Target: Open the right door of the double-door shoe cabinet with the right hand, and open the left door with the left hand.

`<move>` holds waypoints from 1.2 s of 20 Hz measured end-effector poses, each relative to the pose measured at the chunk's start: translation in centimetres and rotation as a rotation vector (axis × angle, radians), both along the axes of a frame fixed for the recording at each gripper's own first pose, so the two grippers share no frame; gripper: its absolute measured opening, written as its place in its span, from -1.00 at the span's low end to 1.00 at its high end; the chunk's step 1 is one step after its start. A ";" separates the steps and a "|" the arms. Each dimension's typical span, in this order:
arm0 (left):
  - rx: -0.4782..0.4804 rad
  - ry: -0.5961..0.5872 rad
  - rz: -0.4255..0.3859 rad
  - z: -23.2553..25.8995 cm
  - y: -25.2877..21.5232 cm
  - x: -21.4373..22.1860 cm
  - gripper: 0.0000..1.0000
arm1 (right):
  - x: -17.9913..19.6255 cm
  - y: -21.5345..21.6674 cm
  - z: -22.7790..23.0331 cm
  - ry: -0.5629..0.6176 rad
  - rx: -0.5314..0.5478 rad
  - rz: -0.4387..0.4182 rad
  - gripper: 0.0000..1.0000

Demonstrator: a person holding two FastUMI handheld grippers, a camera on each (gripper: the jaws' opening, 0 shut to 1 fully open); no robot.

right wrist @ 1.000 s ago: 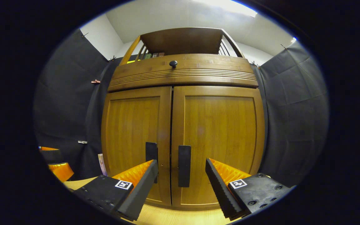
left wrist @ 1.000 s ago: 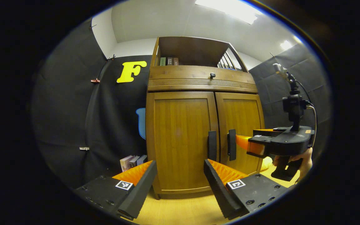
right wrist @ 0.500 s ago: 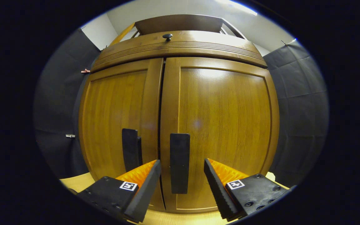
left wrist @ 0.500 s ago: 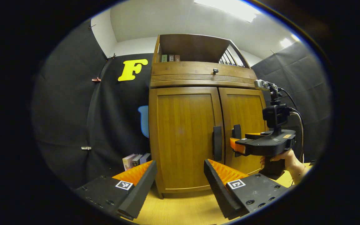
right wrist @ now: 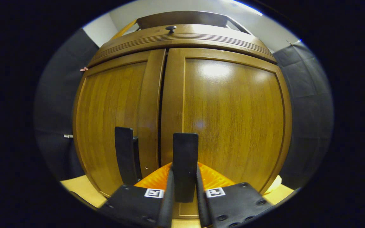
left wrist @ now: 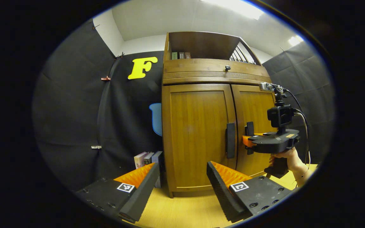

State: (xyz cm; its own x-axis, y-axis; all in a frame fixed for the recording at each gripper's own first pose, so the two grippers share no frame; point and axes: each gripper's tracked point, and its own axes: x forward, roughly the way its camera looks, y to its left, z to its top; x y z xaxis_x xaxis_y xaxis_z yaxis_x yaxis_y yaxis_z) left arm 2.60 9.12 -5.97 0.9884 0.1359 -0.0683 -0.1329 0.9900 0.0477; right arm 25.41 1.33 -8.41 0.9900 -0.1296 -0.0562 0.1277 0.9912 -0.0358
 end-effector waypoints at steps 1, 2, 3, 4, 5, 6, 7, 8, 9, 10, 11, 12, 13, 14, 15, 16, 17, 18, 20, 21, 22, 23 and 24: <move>0.004 0.002 0.008 0.1 0.0 -0.4 0.87 | 0.0 0.0 -0.2 0.010 0.008 0.003 -0.31; 0.005 0.002 0.015 0.2 0.1 -0.8 0.88 | -0.3 0.0 -0.2 0.022 0.014 0.013 -0.40; 0.004 0.001 0.022 0.4 0.1 -1.2 0.88 | -0.8 0.1 -0.2 0.033 0.016 0.027 -0.48; 0.005 0.002 0.034 0.6 0.2 -1.6 0.87 | -1.6 0.1 0.0 0.035 0.017 0.038 -0.48; 0.011 0.004 0.048 0.8 0.2 -2.0 0.88 | -2.3 0.1 0.2 0.034 0.014 0.048 -0.48; 0.022 0.002 0.063 1.2 0.2 -2.4 0.87 | -3.5 -0.1 0.3 0.033 0.011 0.057 -0.48; 0.032 -0.002 0.074 1.5 0.0 -2.8 0.87 | -4.6 -0.2 0.6 0.031 0.010 0.066 -0.48; 0.036 -0.005 0.076 1.8 -0.5 -3.1 0.87 | -5.5 -0.3 0.8 0.034 0.006 0.076 -0.40; 0.034 -0.005 0.071 1.7 -1.2 -3.3 0.87 | -6.7 -0.5 0.9 0.038 0.004 0.088 -0.40; 0.029 -0.003 0.063 1.9 -1.9 -3.5 0.87 | -7.6 -0.7 1.1 0.041 0.003 0.101 -0.40; 0.022 -0.003 0.052 1.9 -2.7 -3.8 0.87 | -8.5 -0.8 1.2 0.046 0.003 0.116 -0.40; 0.015 -0.002 0.046 1.9 -3.4 -3.9 0.87 | -9.3 -1.1 1.4 0.045 0.005 0.133 -0.48; 0.009 -0.002 0.040 1.9 -3.9 -4.0 0.87 | -10.1 -1.4 1.6 0.048 0.012 0.147 -0.40; 0.006 -0.001 0.036 2.0 -4.4 -4.0 0.87 | -10.8 -1.7 1.7 0.050 0.024 0.157 -0.40; 0.003 0.001 0.035 1.9 -4.8 -4.2 0.87 | -11.7 -2.0 1.9 0.052 0.033 0.164 -0.40; 0.000 0.001 0.033 2.0 -5.2 -4.3 0.87 | -12.5 -2.4 2.0 0.052 0.039 0.170 -0.40; -0.001 0.001 0.031 2.1 -5.6 -4.4 0.87 | -13.2 -2.6 2.4 0.050 0.042 0.173 -0.40; -0.003 -0.003 0.030 2.2 -5.9 -4.4 0.87 | -13.8 -3.0 2.5 0.049 0.042 0.175 -0.48; -0.012 -0.007 0.022 2.4 -6.5 -4.5 0.87 | -14.9 -3.9 2.7 0.052 0.041 0.177 -0.40; -0.017 -0.008 0.015 2.2 -6.9 -4.5 0.87 | -15.5 -4.3 2.8 0.054 0.037 0.177 -0.41; -0.023 -0.006 0.006 2.2 -7.2 -4.4 0.87 | -16.1 -4.6 3.0 0.056 0.033 0.175 -0.41; -0.030 -0.002 -0.004 2.0 -7.5 -4.4 0.87 | -16.7 -5.1 3.0 0.059 0.029 0.169 -0.31; -0.036 0.002 -0.013 1.9 -7.9 -4.4 0.87 | -17.2 -5.6 3.2 0.058 0.027 0.162 -0.41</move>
State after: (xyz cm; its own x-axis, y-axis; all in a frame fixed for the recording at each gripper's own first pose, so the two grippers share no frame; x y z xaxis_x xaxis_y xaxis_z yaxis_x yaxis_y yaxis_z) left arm -1.78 1.26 -4.08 0.9900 0.1200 -0.0745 -0.1195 0.9928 0.0120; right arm 8.23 -4.31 -5.24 0.9928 0.0337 -0.1151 -0.0353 0.9993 -0.0119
